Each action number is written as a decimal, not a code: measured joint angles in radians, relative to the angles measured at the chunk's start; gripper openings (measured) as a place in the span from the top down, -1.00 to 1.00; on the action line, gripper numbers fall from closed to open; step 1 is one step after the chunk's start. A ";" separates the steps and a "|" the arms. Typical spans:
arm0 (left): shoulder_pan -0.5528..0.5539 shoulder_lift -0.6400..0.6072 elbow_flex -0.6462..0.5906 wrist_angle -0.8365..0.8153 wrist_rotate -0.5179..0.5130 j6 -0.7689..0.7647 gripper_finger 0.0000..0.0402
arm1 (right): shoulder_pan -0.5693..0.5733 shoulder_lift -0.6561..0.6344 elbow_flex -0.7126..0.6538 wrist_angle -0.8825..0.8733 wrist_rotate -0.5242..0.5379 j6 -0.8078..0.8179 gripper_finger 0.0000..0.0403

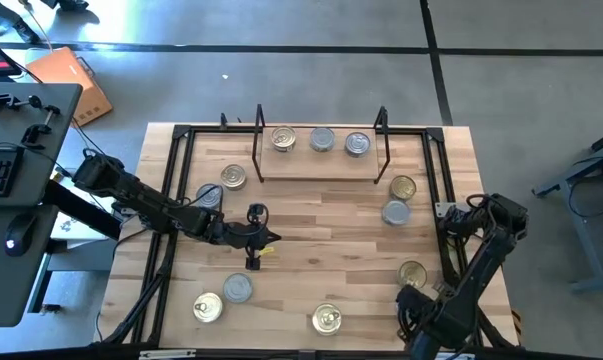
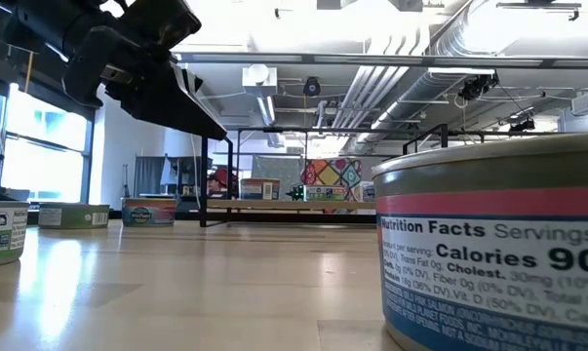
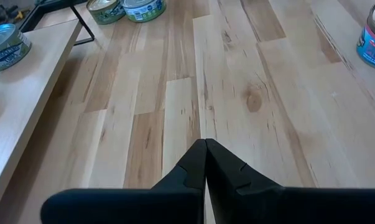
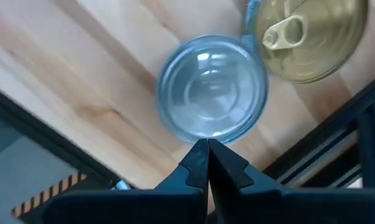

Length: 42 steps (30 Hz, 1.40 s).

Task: Stack canned seafood by type on shelf
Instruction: Put the green tuna can on the shelf

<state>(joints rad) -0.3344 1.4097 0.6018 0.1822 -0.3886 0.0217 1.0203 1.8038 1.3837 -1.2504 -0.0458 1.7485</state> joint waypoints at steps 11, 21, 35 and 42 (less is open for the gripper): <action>0.000 0.000 0.000 -0.001 0.000 0.001 1.00 | -0.066 -0.010 -0.256 0.392 -0.046 -0.123 1.00; 0.001 0.000 0.000 0.023 0.000 0.007 1.00 | -0.323 -0.005 -0.264 0.453 0.018 -0.427 1.00; 0.001 0.000 0.000 0.066 0.019 0.007 1.00 | -0.702 0.022 -0.269 0.758 0.080 -1.002 1.00; 0.007 0.000 0.000 0.138 0.077 0.008 1.00 | -0.754 0.071 -0.270 0.974 0.077 -1.178 1.00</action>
<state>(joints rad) -0.3270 1.4101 0.6018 0.3197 -0.3119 0.0296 0.2660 1.8752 1.1141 -0.2767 0.0315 0.5702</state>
